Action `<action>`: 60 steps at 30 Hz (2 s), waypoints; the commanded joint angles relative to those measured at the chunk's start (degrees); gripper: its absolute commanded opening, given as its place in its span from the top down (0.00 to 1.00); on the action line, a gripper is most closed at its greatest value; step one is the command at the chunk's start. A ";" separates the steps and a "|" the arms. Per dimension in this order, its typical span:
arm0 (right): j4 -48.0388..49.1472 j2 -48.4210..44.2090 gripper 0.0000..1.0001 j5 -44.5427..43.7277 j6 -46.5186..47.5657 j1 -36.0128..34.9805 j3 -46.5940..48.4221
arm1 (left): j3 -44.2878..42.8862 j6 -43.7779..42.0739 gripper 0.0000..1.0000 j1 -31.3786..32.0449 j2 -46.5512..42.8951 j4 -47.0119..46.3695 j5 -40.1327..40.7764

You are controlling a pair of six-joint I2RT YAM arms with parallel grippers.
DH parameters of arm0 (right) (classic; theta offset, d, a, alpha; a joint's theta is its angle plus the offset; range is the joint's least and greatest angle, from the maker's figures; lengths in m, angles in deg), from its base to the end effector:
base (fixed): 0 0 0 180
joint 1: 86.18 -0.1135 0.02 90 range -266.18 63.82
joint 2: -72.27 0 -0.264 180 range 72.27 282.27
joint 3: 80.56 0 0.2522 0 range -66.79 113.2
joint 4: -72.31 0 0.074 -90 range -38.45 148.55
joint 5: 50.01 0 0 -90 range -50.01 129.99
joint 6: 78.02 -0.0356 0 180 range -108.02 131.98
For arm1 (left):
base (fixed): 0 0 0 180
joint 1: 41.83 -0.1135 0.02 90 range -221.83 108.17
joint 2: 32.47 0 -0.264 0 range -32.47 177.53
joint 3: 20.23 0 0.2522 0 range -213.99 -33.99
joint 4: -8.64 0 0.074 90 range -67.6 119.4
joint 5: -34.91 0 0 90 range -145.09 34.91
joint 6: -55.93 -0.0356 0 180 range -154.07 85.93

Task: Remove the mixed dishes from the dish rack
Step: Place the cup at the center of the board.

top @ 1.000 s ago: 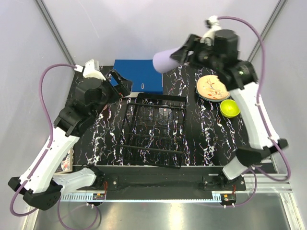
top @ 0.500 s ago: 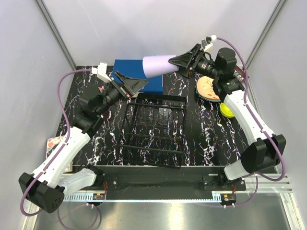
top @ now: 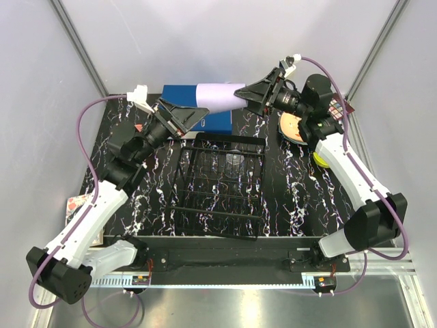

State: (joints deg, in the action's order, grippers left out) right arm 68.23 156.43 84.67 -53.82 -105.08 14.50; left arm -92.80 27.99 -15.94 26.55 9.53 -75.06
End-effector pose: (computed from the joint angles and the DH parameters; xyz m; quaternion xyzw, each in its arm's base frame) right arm 0.3130 0.1336 0.4356 -0.0165 0.6764 0.6525 0.3413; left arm 0.2053 -0.1132 0.4225 -0.0623 0.6270 -0.6119 0.4781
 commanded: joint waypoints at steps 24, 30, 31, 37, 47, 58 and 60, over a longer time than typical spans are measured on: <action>-8.62 -2.33 1.00 -2.50 9.02 -4.57 5.36 | -18.10 -24.26 0.01 -0.84 -3.65 24.98 15.64; -7.22 -1.46 1.00 -0.22 8.06 -4.83 5.71 | -15.99 -24.10 0.01 -1.37 -3.48 24.91 15.40; -6.78 -1.28 1.00 0.48 7.45 -4.92 5.63 | -15.64 -23.75 0.01 -1.37 -3.30 24.47 15.05; -3.70 -1.10 1.00 2.68 5.95 -6.24 5.28 | -14.41 -22.16 0.01 -1.46 -1.72 21.57 12.94; -2.46 0.21 1.00 5.50 4.98 -8.97 4.92 | -12.04 -18.65 0.01 -1.54 -1.19 15.33 8.55; -0.27 2.85 1.00 5.67 3.31 -9.14 4.49 | -7.64 -11.18 0.67 -1.54 -1.10 3.81 -4.38; 0.17 3.03 1.00 5.67 3.05 -9.05 4.40 | -7.46 -11.26 0.91 -1.54 -1.80 4.60 -3.86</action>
State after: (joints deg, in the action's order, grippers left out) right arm 64.75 158.86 89.64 -50.24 -113.52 17.37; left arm -100.30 16.86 -18.19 25.96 18.96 -74.01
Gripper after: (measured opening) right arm 0.694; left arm 0.265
